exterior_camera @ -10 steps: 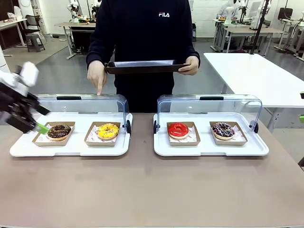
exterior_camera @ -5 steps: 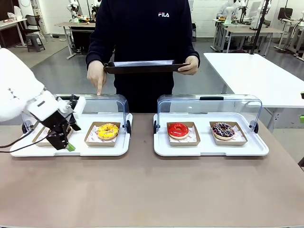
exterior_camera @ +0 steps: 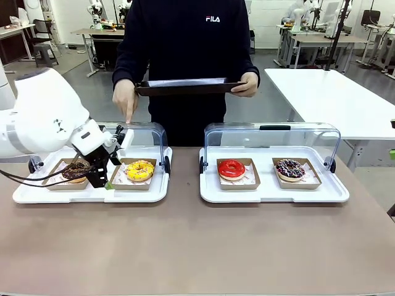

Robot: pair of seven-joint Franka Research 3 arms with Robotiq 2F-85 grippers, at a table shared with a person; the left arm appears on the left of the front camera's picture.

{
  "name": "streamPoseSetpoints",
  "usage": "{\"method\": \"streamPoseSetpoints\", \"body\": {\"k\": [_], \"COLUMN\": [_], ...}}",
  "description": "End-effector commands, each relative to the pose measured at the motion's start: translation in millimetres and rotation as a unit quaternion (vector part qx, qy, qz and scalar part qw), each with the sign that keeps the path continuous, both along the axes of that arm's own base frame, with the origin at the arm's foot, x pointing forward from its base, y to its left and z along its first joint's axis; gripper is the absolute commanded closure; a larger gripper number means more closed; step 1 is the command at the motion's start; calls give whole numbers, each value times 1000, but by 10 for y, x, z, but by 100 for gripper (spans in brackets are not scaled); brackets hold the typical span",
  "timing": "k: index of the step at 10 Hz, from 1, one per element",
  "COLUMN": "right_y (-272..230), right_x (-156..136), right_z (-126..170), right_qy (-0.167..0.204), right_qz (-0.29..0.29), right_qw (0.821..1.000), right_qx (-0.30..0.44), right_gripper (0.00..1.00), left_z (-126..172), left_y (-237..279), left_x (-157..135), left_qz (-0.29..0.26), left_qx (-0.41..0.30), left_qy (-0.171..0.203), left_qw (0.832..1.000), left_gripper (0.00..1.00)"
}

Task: Provide the desired donut to the person.
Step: Pick up and lift the Paper togo box containing the Donut pointed at by the person.

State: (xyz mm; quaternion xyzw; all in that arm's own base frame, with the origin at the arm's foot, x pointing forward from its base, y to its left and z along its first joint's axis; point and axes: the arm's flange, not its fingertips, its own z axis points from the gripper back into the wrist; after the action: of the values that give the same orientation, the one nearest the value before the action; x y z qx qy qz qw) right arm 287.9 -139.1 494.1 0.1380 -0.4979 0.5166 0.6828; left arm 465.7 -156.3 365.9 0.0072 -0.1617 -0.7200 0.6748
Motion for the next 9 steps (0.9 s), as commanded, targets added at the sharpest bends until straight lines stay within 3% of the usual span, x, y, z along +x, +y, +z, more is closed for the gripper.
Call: {"method": "streamPoseSetpoints", "body": {"k": [1,8,9], "right_y": [-5,-5,-5], "right_x": [36,36,36], "right_z": [-9,-9,-9], "right_qy": [-12,-12,-12], "right_qz": [5,5,5], "right_qw": [1000,1000,1000], "right_qx": [7,7,7], "right_gripper": [0,0,0], "left_z": [-60,-264,-300], "left_y": [-43,3,-1], "left_x": [157,160,174], "left_qz": [21,30,22], "left_qx": [22,30,30], "left_qy": [6,7,3], "left_qw": [1000,999,999], "left_gripper": [0,0,39]}}
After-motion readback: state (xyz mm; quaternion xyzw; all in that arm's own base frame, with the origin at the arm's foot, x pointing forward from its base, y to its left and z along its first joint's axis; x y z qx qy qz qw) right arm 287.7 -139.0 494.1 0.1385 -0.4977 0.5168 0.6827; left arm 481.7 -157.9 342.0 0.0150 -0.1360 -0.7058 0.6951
